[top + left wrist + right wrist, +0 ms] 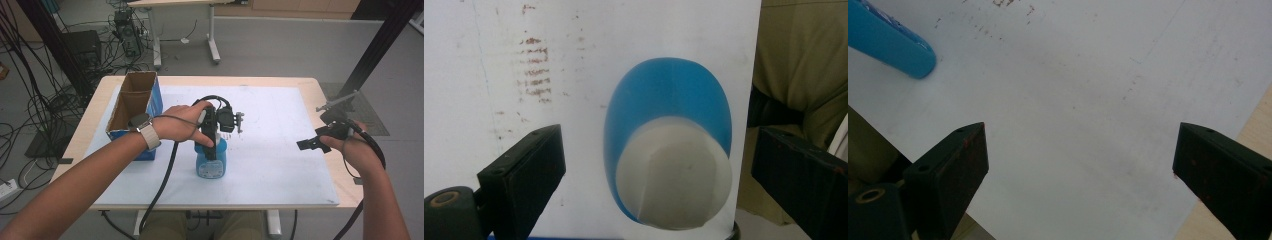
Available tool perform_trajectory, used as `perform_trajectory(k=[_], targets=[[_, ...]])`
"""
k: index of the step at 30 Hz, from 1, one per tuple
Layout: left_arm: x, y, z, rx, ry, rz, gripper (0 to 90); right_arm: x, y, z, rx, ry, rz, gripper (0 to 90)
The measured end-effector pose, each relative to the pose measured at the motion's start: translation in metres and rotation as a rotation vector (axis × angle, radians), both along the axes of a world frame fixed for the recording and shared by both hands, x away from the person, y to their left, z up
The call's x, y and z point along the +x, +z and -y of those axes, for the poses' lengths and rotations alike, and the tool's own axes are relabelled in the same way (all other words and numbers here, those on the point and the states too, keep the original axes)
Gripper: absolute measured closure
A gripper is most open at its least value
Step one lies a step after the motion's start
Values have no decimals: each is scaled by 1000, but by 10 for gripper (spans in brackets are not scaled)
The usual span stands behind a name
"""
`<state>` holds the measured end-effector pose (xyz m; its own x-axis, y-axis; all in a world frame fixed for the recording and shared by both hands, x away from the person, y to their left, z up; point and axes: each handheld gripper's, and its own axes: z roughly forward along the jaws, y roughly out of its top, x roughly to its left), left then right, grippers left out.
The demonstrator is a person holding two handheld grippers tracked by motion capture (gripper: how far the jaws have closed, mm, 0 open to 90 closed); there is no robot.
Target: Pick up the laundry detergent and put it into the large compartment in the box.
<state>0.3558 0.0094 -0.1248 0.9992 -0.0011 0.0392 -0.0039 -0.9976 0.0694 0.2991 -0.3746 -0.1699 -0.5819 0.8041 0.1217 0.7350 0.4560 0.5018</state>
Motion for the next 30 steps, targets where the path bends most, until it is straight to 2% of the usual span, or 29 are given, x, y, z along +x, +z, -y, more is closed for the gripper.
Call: perform_trajectory(k=[30], targets=[[-1,0,-2,-4,5,6,75,0,1,-1,-4,4,1,76]])
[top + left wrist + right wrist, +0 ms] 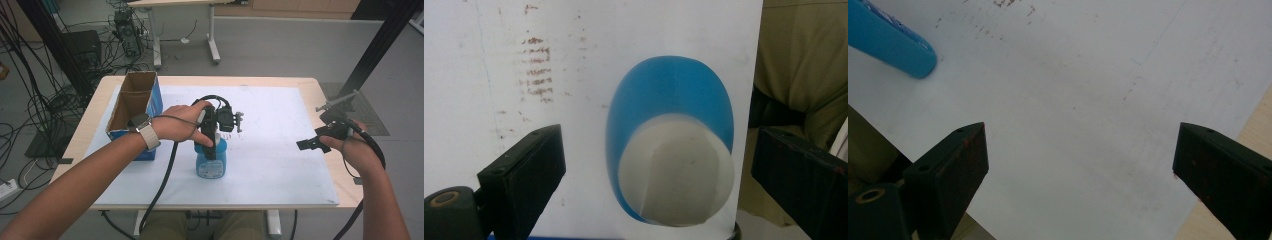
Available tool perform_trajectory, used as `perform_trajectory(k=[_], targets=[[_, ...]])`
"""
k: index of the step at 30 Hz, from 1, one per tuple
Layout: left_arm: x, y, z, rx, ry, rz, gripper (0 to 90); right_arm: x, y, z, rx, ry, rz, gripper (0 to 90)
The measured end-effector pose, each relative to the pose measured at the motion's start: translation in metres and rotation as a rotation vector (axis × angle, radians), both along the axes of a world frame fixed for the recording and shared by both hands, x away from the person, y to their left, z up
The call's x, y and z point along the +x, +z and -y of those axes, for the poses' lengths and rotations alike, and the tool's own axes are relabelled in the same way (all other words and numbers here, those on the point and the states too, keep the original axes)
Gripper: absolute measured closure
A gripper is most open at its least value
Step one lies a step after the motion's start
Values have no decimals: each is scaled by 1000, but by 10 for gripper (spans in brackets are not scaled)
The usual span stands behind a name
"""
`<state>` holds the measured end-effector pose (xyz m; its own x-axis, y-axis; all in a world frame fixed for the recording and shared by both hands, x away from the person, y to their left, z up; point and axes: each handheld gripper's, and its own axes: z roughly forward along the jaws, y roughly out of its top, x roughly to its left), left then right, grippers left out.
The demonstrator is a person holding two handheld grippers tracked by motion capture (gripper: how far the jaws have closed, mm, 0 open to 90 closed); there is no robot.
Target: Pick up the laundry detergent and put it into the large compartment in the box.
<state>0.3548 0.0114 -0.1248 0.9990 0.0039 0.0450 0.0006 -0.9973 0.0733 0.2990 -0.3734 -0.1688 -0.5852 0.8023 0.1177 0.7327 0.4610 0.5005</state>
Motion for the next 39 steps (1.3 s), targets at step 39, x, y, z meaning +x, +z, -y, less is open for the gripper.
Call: perform_trajectory(k=[39], targets=[[0,-1,-1,-7,4,2,75,-1,-2,1,3,-1,1,76]])
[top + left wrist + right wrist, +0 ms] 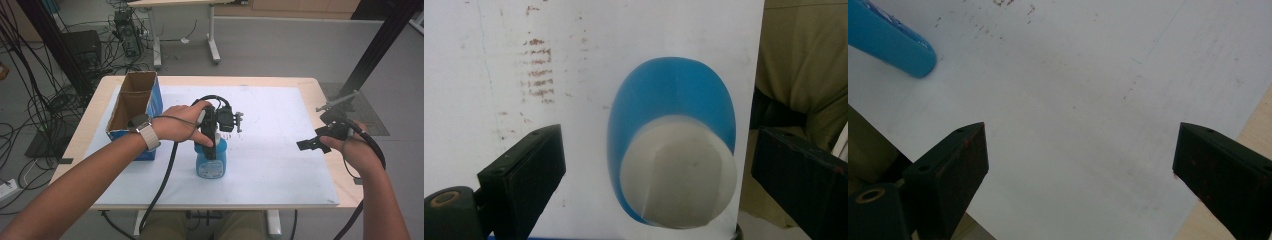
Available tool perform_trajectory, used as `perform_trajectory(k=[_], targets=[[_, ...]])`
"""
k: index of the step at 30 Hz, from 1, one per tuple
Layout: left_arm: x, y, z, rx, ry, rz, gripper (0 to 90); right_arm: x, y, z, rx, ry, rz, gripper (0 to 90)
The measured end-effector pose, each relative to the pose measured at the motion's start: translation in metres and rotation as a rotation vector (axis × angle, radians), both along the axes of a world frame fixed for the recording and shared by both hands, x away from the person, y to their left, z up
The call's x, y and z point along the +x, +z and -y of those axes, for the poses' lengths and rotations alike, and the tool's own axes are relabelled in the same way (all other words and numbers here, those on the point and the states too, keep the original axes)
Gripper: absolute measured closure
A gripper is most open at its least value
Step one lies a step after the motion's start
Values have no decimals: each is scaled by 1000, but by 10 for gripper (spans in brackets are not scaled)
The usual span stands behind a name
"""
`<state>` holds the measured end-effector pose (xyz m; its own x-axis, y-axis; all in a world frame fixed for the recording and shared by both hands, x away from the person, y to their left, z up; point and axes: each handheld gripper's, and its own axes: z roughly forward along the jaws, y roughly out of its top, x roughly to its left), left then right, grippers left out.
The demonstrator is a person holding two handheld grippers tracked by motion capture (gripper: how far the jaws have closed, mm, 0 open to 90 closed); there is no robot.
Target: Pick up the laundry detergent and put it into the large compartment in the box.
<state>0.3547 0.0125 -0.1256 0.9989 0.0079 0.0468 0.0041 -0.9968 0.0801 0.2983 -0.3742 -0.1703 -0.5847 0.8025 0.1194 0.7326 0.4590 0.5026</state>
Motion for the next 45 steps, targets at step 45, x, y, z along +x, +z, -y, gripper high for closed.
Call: perform_trajectory(k=[45], targets=[[4,-10,1,4,1,-11,105,-2,-3,5,7,-9,-1,76]])
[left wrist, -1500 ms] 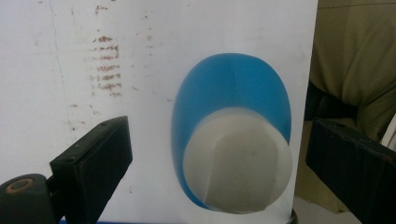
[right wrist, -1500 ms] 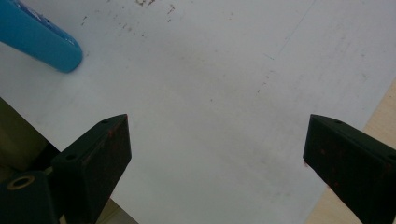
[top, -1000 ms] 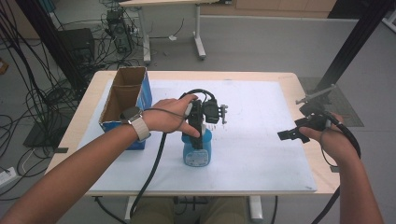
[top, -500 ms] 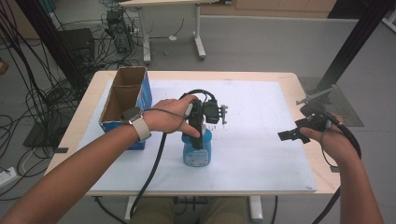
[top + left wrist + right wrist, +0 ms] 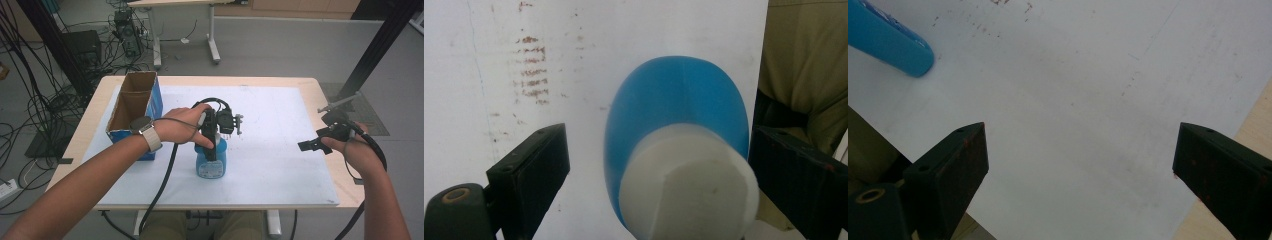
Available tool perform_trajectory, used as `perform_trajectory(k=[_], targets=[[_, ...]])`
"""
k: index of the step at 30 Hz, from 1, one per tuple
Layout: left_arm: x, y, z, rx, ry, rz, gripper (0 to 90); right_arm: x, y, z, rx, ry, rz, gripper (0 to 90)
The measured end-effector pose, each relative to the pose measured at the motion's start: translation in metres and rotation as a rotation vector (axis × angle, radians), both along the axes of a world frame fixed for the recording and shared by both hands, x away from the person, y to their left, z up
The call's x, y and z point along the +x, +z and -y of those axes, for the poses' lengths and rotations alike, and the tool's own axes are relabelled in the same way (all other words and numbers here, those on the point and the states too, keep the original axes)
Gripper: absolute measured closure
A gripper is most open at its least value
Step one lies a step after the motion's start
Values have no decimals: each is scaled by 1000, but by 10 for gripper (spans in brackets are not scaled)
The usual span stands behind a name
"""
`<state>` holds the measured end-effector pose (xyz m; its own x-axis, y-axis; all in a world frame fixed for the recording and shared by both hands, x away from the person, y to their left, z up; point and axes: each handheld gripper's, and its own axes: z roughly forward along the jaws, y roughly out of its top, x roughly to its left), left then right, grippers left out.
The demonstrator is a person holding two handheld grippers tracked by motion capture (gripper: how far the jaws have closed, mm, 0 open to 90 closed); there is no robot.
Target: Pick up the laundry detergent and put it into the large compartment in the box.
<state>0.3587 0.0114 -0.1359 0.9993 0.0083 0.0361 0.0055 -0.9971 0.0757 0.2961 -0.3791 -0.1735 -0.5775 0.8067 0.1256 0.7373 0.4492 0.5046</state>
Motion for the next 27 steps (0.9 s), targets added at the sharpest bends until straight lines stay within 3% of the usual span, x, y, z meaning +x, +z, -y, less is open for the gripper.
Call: perform_trajectory(k=[27], targets=[[1,-13,4,11,-3,-2,130,-1,-2,2,4,-2,-3,76]])
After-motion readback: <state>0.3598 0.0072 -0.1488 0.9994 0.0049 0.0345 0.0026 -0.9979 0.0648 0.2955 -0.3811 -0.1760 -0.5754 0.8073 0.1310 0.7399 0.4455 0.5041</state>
